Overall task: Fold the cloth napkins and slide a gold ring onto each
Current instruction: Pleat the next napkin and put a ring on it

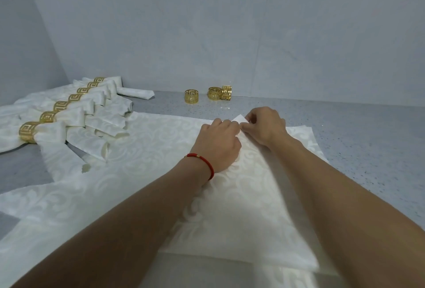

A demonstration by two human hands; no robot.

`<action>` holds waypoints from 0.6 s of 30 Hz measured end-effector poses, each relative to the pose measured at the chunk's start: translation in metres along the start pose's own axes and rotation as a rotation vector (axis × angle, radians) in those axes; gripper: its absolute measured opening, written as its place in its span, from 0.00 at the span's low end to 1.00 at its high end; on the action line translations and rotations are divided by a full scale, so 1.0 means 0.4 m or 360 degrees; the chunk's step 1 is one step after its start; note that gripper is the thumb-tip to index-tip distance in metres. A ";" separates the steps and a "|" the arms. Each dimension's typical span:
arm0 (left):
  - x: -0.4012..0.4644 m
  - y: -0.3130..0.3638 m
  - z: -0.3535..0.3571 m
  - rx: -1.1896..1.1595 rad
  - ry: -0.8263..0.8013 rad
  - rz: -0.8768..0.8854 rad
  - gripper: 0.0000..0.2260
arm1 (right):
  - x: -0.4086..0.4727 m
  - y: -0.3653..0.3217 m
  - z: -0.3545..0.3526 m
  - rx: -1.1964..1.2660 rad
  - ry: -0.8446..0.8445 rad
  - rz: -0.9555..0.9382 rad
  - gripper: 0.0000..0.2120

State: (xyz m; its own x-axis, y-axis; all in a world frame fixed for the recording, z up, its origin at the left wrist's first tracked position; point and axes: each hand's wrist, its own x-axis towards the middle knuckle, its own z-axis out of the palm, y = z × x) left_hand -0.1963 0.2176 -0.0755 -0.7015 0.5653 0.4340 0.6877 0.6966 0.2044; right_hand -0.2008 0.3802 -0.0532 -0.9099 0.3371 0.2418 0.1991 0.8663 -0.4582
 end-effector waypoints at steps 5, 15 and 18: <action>0.000 -0.011 -0.003 -0.0290 0.0067 -0.0108 0.08 | -0.020 -0.008 -0.015 0.0092 0.0092 -0.0182 0.05; 0.066 -0.022 -0.064 -0.0748 -0.0111 -0.0652 0.14 | -0.080 0.016 -0.019 0.0074 0.0044 -0.0468 0.07; 0.098 -0.022 -0.051 -0.0607 -0.0059 -0.0658 0.11 | -0.080 0.026 -0.016 0.0068 0.0095 -0.0492 0.10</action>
State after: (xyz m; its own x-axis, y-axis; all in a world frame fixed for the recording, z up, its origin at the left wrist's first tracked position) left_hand -0.2258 0.2246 -0.0423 -0.9284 0.2989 0.2207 0.3680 0.6584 0.6565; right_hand -0.1672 0.3806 -0.0602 -0.9017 0.0825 0.4245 -0.1000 0.9152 -0.3903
